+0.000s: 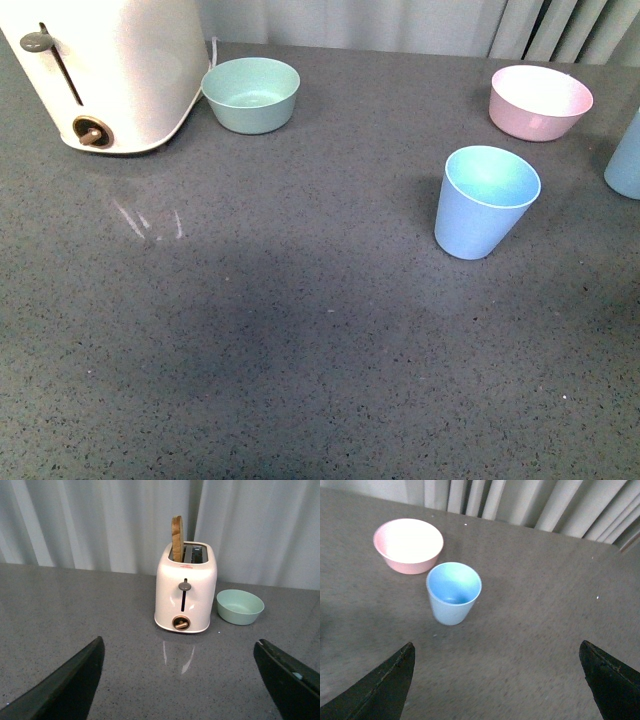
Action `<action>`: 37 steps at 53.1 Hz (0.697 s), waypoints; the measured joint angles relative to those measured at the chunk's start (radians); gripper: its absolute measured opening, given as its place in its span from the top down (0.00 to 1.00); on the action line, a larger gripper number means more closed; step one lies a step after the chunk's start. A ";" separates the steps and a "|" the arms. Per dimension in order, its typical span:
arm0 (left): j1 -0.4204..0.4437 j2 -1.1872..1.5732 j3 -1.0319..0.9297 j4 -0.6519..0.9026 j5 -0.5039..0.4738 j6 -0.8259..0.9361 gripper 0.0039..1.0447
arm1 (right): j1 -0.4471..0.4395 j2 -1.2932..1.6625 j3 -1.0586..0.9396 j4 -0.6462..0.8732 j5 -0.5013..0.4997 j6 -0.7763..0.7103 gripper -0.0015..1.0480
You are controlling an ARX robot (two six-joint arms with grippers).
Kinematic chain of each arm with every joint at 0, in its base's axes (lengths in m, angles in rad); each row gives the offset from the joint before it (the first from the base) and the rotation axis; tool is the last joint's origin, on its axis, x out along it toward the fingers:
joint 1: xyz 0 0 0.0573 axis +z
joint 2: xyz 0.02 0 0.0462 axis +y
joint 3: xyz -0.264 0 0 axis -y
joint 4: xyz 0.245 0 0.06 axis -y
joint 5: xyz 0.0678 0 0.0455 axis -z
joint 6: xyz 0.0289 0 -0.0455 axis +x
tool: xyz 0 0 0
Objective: Stack blue cups with both arms
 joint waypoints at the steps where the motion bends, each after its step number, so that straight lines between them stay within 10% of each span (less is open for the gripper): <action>1: 0.000 0.000 0.000 0.000 0.000 0.001 0.07 | 0.005 0.045 0.031 -0.010 -0.006 -0.022 0.09; 37: 0.000 0.000 0.000 0.000 0.000 0.002 0.08 | 0.184 0.587 0.414 -0.087 0.119 -0.302 0.09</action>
